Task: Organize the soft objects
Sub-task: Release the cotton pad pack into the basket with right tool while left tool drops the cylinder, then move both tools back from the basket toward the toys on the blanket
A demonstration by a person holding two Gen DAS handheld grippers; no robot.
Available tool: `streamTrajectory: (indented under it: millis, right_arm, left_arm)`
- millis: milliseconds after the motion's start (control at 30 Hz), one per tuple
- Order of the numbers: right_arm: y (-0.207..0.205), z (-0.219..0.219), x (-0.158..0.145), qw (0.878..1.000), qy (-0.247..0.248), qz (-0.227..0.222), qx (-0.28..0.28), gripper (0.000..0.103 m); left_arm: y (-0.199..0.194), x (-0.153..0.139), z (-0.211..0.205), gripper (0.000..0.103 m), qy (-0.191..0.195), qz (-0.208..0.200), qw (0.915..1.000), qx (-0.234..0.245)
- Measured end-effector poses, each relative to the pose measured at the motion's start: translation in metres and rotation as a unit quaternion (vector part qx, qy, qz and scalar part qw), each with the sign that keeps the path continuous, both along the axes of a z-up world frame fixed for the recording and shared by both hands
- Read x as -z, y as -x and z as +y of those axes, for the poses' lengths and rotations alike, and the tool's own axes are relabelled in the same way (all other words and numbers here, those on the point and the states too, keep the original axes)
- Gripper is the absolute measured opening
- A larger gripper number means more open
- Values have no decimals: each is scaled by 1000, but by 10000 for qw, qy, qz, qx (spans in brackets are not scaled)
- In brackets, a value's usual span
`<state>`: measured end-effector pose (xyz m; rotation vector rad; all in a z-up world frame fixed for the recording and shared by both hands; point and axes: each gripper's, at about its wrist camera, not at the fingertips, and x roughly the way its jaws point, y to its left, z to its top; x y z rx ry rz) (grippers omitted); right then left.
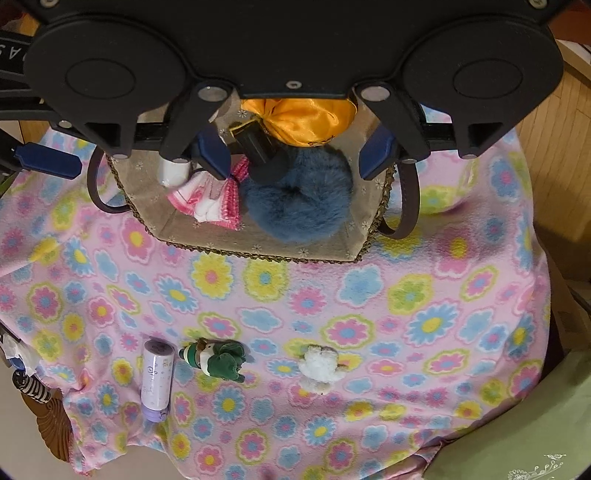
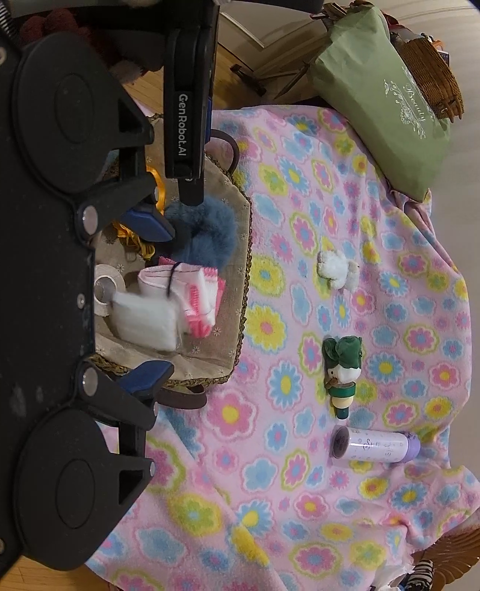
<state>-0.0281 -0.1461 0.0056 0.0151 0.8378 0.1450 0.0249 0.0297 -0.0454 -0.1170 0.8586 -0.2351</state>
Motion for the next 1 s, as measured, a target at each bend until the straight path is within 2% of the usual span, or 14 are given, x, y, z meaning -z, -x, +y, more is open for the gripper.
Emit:
streamTrajectory:
  millis: [800, 900, 1000]
  right_arm:
    - [-1, -4, 1, 9999, -38, 42, 102, 77]
    - [-2, -5, 0, 9999, -3, 14, 133, 78]
    - [-6, -5, 0, 9997, 136, -42, 186, 80]
  left_arm:
    - [2, -2, -1, 75, -258, -144, 9995, -60]
    - [0, -3, 1, 83, -205, -169, 9996, -64]
    - [-3, -7, 2, 84, -235, -265, 9993, -81]
